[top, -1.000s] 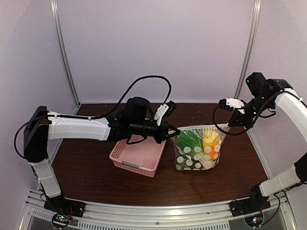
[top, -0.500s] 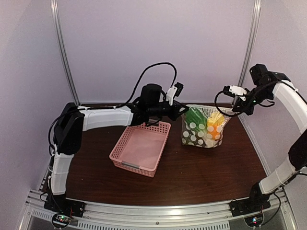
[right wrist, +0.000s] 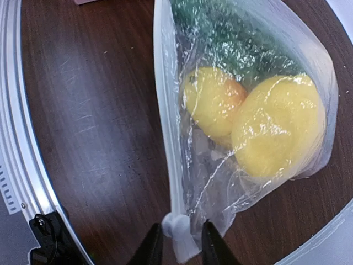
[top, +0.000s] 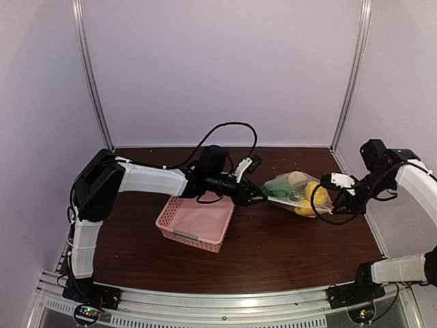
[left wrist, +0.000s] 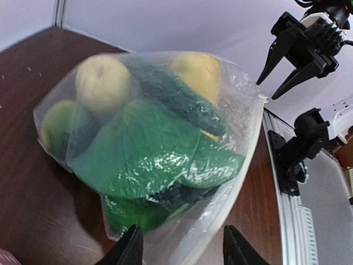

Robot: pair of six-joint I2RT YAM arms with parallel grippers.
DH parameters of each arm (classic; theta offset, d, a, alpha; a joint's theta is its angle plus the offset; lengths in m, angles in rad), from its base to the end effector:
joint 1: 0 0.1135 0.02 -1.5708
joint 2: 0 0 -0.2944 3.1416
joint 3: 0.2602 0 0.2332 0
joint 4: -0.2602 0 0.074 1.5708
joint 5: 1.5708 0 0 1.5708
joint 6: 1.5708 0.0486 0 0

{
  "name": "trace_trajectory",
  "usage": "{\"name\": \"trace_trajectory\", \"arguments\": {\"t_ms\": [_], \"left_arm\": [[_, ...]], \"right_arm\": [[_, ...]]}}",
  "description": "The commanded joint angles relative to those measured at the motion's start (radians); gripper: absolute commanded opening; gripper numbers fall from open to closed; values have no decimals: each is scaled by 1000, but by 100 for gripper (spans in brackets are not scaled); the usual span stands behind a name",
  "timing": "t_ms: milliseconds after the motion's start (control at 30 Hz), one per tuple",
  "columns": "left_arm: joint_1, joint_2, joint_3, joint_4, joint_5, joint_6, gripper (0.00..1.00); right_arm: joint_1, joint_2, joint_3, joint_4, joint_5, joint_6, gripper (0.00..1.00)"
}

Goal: Place the food in the zip-top bag and seal the zipper
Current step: Place the zipper food storage bag at the center of the board, then reset both arms

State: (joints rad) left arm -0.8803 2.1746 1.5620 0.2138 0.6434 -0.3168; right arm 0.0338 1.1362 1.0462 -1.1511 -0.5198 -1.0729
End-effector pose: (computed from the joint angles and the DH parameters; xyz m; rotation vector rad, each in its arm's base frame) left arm 0.3024 -0.4118 0.2315 1.0370 1.9006 -1.3727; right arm 0.1626 0.0297 0.3101 -1.4516 2.1330 0.3821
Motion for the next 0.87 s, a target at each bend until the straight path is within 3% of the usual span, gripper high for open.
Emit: {"name": "trace_trajectory", "arguments": {"t_ms": [0,33,100,167,200,300,400,500,600,700,833], "left_arm": [[-19,-140,-89,-26,149,40,55],[-19,-159,-94,-45,174,44,58],[-19,-192,-82,-109,231,77,79],[-19,-229,-65,-178,254,123,86],[-18,-249,-57,-202,253,147,96],[-17,-301,-27,-298,149,198,98],[-2,-346,4,-367,-66,217,98],[35,-387,8,-416,-352,216,98],[61,-449,-21,-448,-669,251,98],[73,-551,-105,-400,-906,270,98],[73,-673,-268,-262,-1127,278,98]], "right_arm": [[-2,-105,-41,-115,-92,-39,36],[-1,-120,-37,-140,-105,-49,40],[-2,-136,-2,-189,-137,-50,47],[-2,-134,44,-238,-170,-54,52],[-2,-130,69,-248,-184,-43,53],[-1,-131,106,-158,-216,104,57],[-2,-145,82,123,-148,389,69],[-5,-166,55,398,4,614,97],[-4,-182,36,641,169,832,100],[-5,-145,76,704,316,997,100],[-5,-151,36,792,343,1030,100]]}}
